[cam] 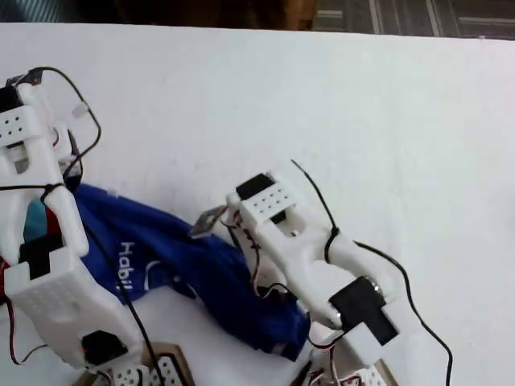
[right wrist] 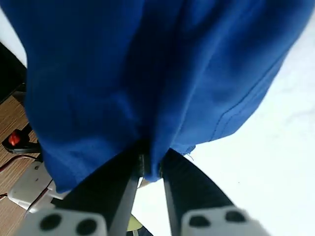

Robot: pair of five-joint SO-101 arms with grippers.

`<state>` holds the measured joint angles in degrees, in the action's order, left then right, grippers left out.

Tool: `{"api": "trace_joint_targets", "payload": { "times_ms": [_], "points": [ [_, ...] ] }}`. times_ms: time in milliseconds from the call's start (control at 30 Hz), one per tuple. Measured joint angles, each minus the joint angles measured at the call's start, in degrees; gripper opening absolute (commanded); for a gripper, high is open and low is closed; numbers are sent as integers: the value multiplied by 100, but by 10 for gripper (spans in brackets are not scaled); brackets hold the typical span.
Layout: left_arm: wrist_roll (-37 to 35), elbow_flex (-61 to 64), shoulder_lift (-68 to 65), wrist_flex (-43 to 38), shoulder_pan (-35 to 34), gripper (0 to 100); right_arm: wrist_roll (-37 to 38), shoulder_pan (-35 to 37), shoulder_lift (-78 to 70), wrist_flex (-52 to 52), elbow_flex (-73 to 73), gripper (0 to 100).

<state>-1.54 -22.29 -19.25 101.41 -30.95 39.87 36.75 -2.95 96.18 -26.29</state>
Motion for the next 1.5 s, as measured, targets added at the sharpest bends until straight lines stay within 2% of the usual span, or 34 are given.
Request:
{"api": "trace_joint_targets", "payload": {
  "times_ms": [233, 600, 833, 933, 1133, 1400, 1500],
  "points": [
    [0, 0, 0, 0, 0, 25, 0, -246, 255, 237, 457, 19],
    [0, 0, 0, 0, 0, 25, 18, -273, 2084, 387, 1345, 19],
    [0, 0, 0, 0, 0, 25, -176, -580, 2673, 413, 1987, 18],
    [0, 0, 0, 0, 0, 25, -202, -316, 2664, 422, 1626, 19],
    [0, 0, 0, 0, 0, 25, -202, 853, 2119, 422, 316, 19],
    [0, 0, 0, 0, 0, 25, -9, 1908, 1495, 422, 105, 26],
    [0, 0, 0, 0, 0, 25, 18, 2295, 1081, 422, 105, 64]
  ]
}}
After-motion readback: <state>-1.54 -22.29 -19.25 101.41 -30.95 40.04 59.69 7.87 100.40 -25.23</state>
